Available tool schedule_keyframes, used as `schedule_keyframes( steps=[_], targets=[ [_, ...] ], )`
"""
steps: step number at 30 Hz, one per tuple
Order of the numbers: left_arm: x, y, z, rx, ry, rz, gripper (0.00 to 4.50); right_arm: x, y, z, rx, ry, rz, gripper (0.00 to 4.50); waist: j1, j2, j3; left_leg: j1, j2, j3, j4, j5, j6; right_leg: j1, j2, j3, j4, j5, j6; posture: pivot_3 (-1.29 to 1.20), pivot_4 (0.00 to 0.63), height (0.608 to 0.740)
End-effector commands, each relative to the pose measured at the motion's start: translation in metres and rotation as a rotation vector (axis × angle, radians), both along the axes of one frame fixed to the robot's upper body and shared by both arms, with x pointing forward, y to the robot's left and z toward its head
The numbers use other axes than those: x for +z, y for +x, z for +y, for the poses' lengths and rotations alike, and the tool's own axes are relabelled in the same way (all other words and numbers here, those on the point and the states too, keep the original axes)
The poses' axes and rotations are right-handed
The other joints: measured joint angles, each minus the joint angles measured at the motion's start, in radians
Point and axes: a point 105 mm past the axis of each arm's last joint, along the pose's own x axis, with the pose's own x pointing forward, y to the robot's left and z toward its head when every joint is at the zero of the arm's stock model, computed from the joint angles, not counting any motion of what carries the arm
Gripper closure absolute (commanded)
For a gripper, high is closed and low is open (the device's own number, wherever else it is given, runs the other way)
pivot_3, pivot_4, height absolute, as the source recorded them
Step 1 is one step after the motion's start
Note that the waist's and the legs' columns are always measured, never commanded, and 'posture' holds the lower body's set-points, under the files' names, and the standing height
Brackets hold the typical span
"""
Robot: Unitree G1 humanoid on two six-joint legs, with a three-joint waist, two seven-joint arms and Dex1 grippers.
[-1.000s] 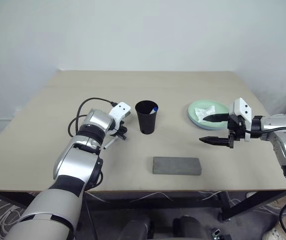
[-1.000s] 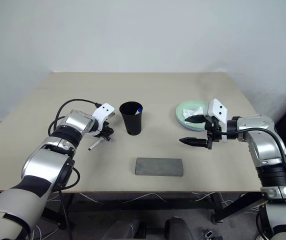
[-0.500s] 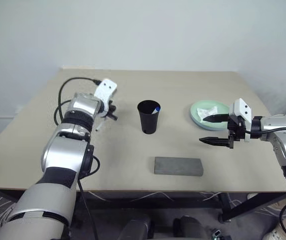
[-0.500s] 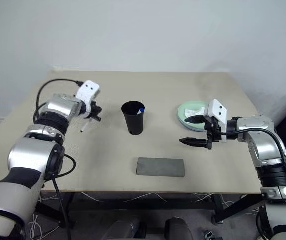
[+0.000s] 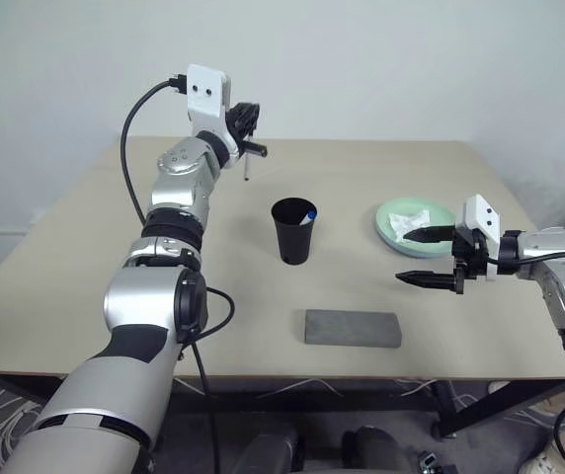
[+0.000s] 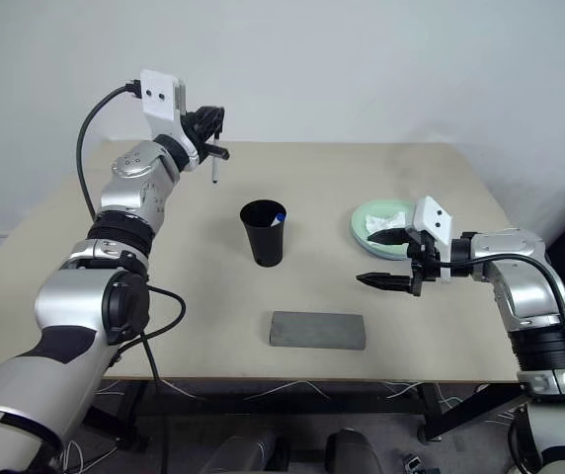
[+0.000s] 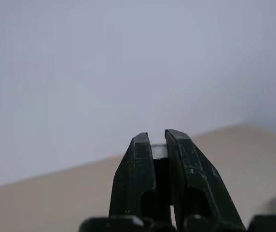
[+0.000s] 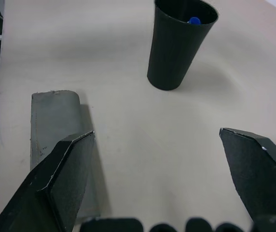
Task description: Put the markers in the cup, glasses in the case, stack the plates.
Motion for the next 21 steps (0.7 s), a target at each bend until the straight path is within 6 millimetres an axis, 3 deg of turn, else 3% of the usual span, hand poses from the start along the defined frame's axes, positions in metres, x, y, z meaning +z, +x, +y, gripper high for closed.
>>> schedule_keyframes(
  steps=[1, 8, 21],
  targets=[
    [0.033, -0.008, -0.006, -0.045, -0.082, -0.123, 4.49, 0.021, 0.0, -0.008, -0.027, 0.017, -0.07, 0.0, -0.001, 0.0, 0.0, 0.0, 0.0, 0.0, 0.0, 0.0, 0.0, 0.0, 0.0, 0.0, 0.0, 0.0, 0.0, 0.0, 0.0, 0.739],
    [0.024, -0.014, -0.031, -0.18, -0.19, -0.12, 4.49, 0.021, -0.003, -0.008, -0.043, 0.02, -0.075, 0.0, -0.001, 0.0, 0.0, 0.0, 0.0, 0.0, 0.003, 0.0, 0.0, 0.001, 0.0, -0.002, 0.001, 0.001, 0.001, 0.0, 0.0, 0.739],
    [-0.033, -0.02, -0.059, -0.274, -0.168, -0.019, 4.49, 0.021, -0.01, -0.008, -0.059, 0.025, -0.075, 0.0, 0.0, 0.0, 0.0, 0.0, 0.0, 0.001, 0.006, -0.001, 0.001, 0.002, 0.001, -0.001, 0.001, 0.002, 0.002, 0.0, 0.0, 0.739]
  ],
)
